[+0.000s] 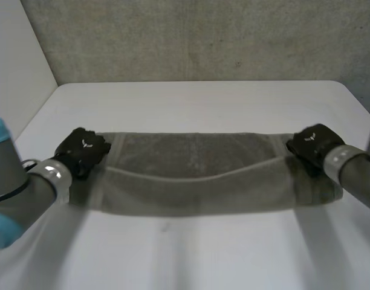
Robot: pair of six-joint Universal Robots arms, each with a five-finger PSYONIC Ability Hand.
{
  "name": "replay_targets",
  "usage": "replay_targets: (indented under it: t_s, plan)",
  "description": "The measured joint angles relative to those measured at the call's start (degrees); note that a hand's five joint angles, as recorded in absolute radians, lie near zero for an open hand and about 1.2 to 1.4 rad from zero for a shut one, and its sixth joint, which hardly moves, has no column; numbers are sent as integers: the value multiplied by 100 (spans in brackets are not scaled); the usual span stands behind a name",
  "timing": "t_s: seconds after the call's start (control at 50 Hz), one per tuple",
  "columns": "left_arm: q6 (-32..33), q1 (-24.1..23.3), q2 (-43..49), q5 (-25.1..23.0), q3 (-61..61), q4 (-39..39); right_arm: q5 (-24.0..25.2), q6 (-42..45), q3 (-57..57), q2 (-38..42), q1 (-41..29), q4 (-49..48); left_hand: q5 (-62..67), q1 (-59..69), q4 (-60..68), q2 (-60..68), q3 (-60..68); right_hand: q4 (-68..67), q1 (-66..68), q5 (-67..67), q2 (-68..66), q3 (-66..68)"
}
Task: Fold the towel.
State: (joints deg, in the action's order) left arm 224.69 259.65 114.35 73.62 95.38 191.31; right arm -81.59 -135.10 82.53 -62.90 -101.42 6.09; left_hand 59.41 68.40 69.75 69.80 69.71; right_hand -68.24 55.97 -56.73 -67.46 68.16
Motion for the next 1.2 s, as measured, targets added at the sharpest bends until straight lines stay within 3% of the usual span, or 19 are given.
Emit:
replay_targets:
  t_s: [0.14, 0.36, 0.38, 0.42, 0.46, 0.48, 0.5, 0.56, 0.66, 0.78, 0.9, 1.0, 1.02, 1.04, 1.1, 1.14, 1.2]
  plan:
    - [-102, -182, 1370, 337, -1449, 657, -489, -121, -1030, 1266, -255, -1081, 0, 0, 0, 0, 0, 0, 0, 0, -1, 0]
    - [-99, -334, 2641, 481, -3102, 1153, -646, 98, -2024, 2431, -338, -2126, 0, 0, 0, 0, 0, 13, -29, 10, 11, -11]
    - [-95, -350, 2728, 494, -3205, 1154, -653, 116, -2065, 2476, -338, -2175, -19, -41, -19, -80, -22, 522, -347, 454, 496, -517]
    - [-83, -389, 2892, 517, -3391, 1153, -665, 154, -2146, 2566, -341, -2277, -1090, -1132, -1157, -1166, -1146, 2758, -2594, 2565, 2886, -2756]
    - [-67, -431, 3013, 532, -3509, 1155, -670, 171, -2182, 2606, -342, -2330, -3464, -3583, -3514, -3526, -3466, 3120, -2943, 2924, 3250, -3112]
    - [-67, -431, 3013, 532, -3509, 1155, -670, 171, -2182, 2606, -342, -2330, -3464, -3583, -3514, -3526, -3466, 3120, -2943, 2924, 3250, -3112]
    - [-48, -480, 3080, 536, -3564, 1163, -679, 164, -2190, 2579, -342, -2362, -4407, -4342, -4493, -4571, -4470, 5370, -4365, 5147, 5322, -5393]
    - [-35, -523, 3081, 535, -3559, 1165, -686, 144, -2167, 2509, -341, -2359, -4900, -4950, -5010, -5062, -5050, 5490, -4402, 5287, 5441, -5543]
    - [-57, -621, 2665, 547, -3297, 1158, -704, -357, -1709, 1641, -293, -2316, -5692, -5688, -5866, -5881, -5855, 5495, -4402, 5323, 5456, -5582]
    - [-159, -641, 1692, 556, -2448, 1137, -638, -1368, -950, 444, -253, -2143, -5757, -5814, -5986, -5998, -5982, 5496, -4402, 5327, 5456, -5582]
    - [-535, -656, 810, 557, -1527, 1155, -529, -1800, -436, -182, -88, -1616, -5772, -5848, -6007, -6020, -6004, 5496, -4402, 5331, 5456, -5582]
    - [-1739, -759, -162, 555, -349, 1179, -302, -1932, 80, -526, 354, -414, -5773, -5848, -6012, -6028, -6004, 5500, -4402, 5349, 5456, -5582]
    - [-1739, -759, -162, 555, -349, 1179, -302, -1932, 80, -526, 354, -414, -5773, -5848, -6012, -6028, -6004, 5500, -4402, 5349, 5456, -5582]
    - [-2186, -791, -334, 572, -95, 1182, -224, -1924, 221, -534, 446, -154, -5773, -5848, -6013, -6029, -6004, 5480, -4397, 5337, 5438, -5563]
    - [-2549, -811, -448, 609, 81, 1191, -164, -1915, 323, -530, 504, -38, -5773, -5848, -6013, -6029, -6004, 5475, -4384, 5310, 5432, -5541]
    - [-3083, -813, -583, 774, 317, 1245, 42, -1893, 598, -468, 661, -7, -5773, -5848, -6013, -6029, -6004, 4852, -3913, 4714, 4793, -4850]
    - [-3325, -789, -623, 988, 429, 1320, 248, -1880, 796, -363, 765, -214, -5773, -5848, -6012, -6029, -6004, 4224, -3352, 4138, 4171, -4213]
